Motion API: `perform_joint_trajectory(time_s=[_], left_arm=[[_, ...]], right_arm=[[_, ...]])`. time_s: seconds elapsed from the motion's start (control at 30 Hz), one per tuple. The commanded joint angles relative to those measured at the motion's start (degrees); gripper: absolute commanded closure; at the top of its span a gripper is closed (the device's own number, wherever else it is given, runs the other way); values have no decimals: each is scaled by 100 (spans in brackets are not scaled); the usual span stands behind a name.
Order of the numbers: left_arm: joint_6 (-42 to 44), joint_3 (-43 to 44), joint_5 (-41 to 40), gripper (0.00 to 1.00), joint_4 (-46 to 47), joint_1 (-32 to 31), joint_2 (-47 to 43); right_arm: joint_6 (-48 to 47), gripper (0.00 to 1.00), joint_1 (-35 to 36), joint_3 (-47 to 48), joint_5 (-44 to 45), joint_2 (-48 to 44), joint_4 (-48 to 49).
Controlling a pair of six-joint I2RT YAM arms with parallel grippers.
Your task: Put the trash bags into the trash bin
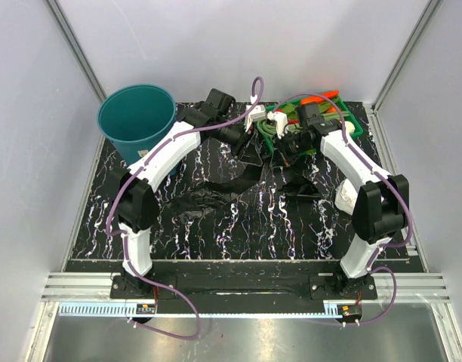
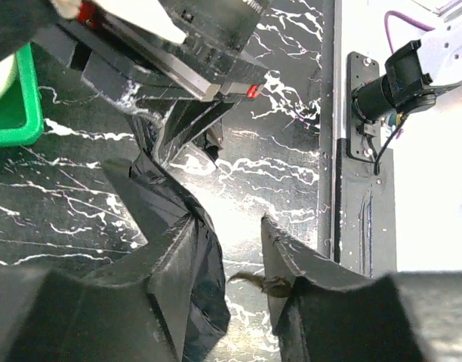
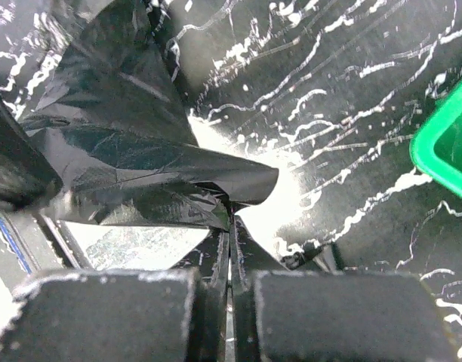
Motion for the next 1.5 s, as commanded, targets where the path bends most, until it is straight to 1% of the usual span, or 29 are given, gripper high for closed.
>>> perform_joint_trajectory(time_s=[0.0,0.03,0.07,0.1,0.13,0.27,0.4,0.47,0.6,0.63,0.67,0.7,0.73,0.77,0.8,0.9,1.0,1.07,1.17,1.3,1.37,1.47], left_arm=[[260,-250,-136,50,65,100,-278],[278,-329,-172,46,82,153,-330],[287,-400,-215,37,100,206,-392],[304,-479,-277,36,100,276,-445],[357,-575,-373,29,91,337,-515],[857,-1154,-952,22,-145,671,-884],[1700,-1770,-1725,21,-786,830,-1191],[1982,-2174,-2113,21,-945,874,-1350],[2308,-2991,-2614,20,-954,980,-1605],[2326,-3054,-2711,20,-911,980,-1623],[2291,-3194,-2764,20,-824,980,-1614],[2273,-3300,-2808,20,-736,980,-1605],[2299,-3379,-2809,20,-648,971,-1579],[2317,-3458,-2904,20,-551,971,-1518],[2352,-3528,-2975,20,-542,936,-1465],[2431,-3748,-3151,19,-341,918,-1359],[2536,-3994,-3493,20,-85,804,-1342],[2598,-4205,-3748,21,99,734,-1324],[2651,-4416,-3863,25,205,698,-1298],[2643,-4645,-4100,34,442,620,-1236],[2642,-4724,-4127,43,487,576,-1175],[2607,-4812,-4206,67,574,479,-1096]], right_arm=[[-22,100,-27,-185,574,-444,-48],[-31,100,-27,-246,697,-488,-83],[-31,100,-27,-299,820,-549,-127],[-31,100,-36,-326,986,-576,-163],[-22,100,-27,-361,1179,-602,-206],[13,100,-79,-449,1891,-778,-417],[83,100,-211,-484,2341,-849,-593],[110,100,-220,-511,2534,-831,-637],[197,100,-238,-528,2597,-761,-646],[241,100,-238,-502,2605,-717,-629],[294,97,-238,-467,2666,-673,-629],[329,91,-238,-423,2675,-612,-629],[364,83,-238,-371,2667,-585,-637],[399,72,-238,-318,2675,-559,-646],[426,63,-238,-248,2641,-550,-638],[453,50,-238,-2,2614,-585,-769],[382,47,-238,341,2456,-559,-1041],[408,45,-238,526,2290,-506,-1217],[435,43,-229,614,1860,-497,-1296],[488,42,-150,597,1454,-436,-1305],[479,42,-115,544,1419,-427,-1288],[461,42,-80,474,1410,-453,-1297]])
